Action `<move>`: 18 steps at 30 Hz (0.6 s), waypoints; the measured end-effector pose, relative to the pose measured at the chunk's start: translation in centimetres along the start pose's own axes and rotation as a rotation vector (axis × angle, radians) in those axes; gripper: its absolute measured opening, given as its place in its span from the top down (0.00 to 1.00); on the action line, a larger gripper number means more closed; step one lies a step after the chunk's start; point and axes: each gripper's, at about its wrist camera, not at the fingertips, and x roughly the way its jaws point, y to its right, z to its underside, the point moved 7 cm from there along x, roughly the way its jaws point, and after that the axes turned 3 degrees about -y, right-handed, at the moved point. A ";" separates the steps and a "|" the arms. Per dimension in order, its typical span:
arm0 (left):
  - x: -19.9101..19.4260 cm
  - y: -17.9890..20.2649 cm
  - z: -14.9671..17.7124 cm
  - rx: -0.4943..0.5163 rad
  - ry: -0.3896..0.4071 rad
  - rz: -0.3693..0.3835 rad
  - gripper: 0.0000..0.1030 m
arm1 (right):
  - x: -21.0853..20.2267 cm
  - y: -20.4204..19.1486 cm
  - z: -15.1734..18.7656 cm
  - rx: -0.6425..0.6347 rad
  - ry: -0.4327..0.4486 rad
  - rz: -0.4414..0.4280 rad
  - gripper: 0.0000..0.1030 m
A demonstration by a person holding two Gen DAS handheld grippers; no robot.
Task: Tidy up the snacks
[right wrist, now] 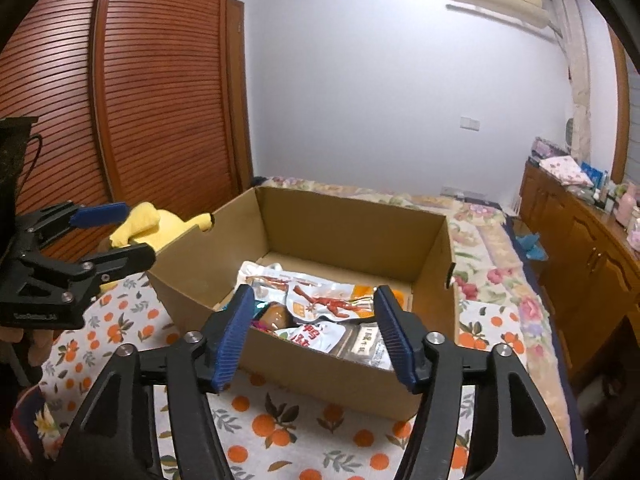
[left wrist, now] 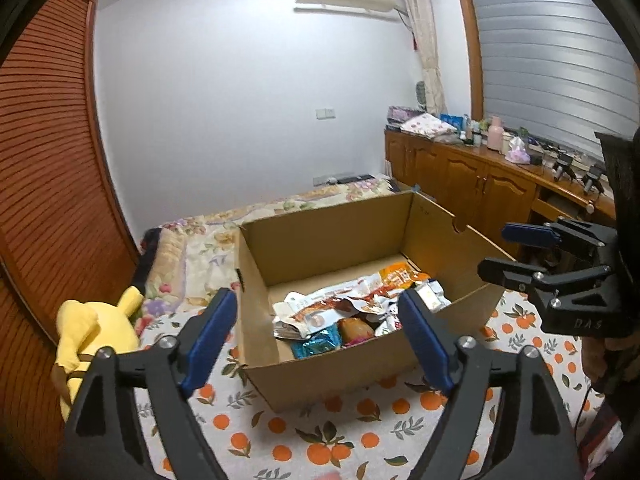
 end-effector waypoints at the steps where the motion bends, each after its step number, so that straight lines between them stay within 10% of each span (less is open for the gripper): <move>1: -0.3 0.0 0.1 -0.003 0.005 0.000 0.08 | -0.2 0.0 0.0 0.000 0.003 0.008 0.33; 18: -5.1 1.1 0.2 -0.045 0.064 0.028 0.00 | -4.5 0.5 -0.7 0.063 0.086 0.091 0.15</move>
